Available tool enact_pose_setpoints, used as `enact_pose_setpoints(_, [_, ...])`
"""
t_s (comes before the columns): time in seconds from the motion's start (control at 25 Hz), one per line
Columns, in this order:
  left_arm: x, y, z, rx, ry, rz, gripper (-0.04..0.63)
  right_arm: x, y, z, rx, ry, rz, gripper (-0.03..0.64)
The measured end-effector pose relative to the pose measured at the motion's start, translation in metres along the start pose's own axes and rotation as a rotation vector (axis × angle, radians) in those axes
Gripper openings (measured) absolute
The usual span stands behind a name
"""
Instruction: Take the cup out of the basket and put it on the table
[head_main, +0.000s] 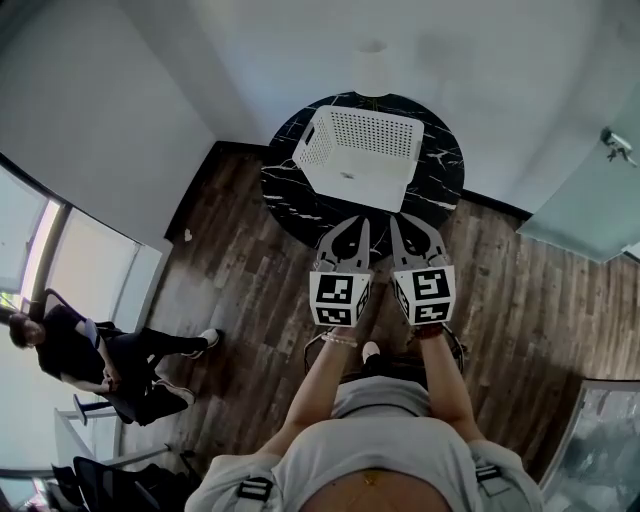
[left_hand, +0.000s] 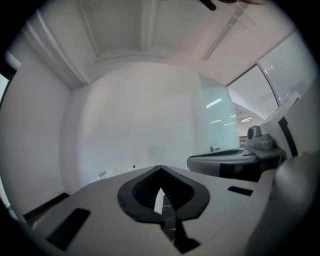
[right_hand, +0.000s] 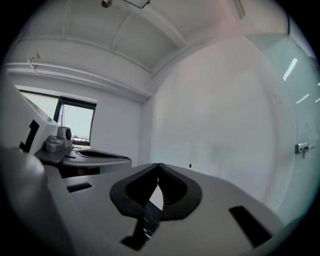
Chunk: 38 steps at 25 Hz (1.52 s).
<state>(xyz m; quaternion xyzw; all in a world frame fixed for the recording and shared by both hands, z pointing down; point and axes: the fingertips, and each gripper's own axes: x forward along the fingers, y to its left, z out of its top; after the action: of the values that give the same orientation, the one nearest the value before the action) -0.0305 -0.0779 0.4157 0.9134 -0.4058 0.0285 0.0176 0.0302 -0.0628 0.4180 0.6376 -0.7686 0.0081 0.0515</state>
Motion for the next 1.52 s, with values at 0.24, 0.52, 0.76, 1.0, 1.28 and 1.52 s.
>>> enact_pose_setpoints(0.24, [0.001,0.01,-0.009,-0.008,0.015,-0.025,0.005,0.007,0.006,-0.005,-0.007,0.027,-0.025,0.009])
enact_pose_setpoints(0.52, [0.005,0.029,-0.009,-0.022,0.007,0.005,0.005,0.026,0.013,-0.003,-0.022,0.031,-0.008,0.009])
enact_pose_setpoints(0.76, [0.024,0.047,-0.01,-0.014,0.008,0.044,0.005,0.056,0.009,-0.001,-0.025,0.031,0.039,0.009])
enact_pose_setpoints(1.0, [0.054,0.069,-0.005,0.0,0.016,0.087,0.005,0.093,0.0,0.003,-0.028,0.024,0.087,0.009])
enact_pose_setpoints(1.28, [0.091,0.089,-0.002,0.012,0.028,0.137,0.005,0.137,-0.021,0.005,-0.023,0.033,0.137,0.009])
enact_pose_setpoints(1.52, [0.115,0.101,0.001,0.02,0.037,0.187,0.005,0.165,-0.034,0.003,-0.014,0.034,0.187,0.009])
